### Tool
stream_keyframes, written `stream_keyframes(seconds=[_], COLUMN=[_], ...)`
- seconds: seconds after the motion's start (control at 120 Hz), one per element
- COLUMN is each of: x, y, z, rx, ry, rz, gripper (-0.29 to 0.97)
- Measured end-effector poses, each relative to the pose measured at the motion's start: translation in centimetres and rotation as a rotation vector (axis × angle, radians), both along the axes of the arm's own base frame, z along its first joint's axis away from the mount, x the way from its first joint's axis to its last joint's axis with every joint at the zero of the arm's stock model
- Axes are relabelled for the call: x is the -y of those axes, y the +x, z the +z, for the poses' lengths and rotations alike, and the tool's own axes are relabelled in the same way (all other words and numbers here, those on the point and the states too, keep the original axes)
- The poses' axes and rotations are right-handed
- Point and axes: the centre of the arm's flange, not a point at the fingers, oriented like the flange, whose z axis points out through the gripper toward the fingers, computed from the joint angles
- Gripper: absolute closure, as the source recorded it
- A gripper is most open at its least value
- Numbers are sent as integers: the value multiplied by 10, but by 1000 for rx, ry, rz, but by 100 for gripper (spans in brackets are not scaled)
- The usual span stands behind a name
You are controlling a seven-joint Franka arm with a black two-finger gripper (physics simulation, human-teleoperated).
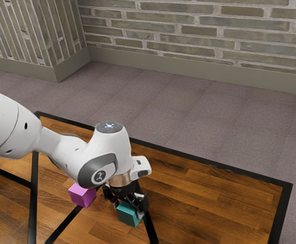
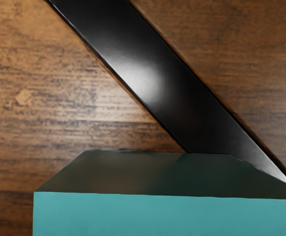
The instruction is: Pick up the blue block with one arm, and put the blue block on the pink block with one arm
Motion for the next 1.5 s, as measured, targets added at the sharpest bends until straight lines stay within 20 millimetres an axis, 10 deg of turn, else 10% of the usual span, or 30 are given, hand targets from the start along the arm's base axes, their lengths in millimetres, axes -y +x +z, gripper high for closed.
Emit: stream_keyframes(seconds=[0.4, 0.508, 0.642, 0.775, 1.5], x=[5, 0, -94, -192, -184], y=[7, 23, 61, 35, -12], z=[5, 33, 96, 105, 89], rx=[28, 89, 212, 176, -51], ry=[10, -4, 1, 24, -20], rz=[16, 29, 150, 276, -11], gripper=[30, 32, 33, 31, 30])
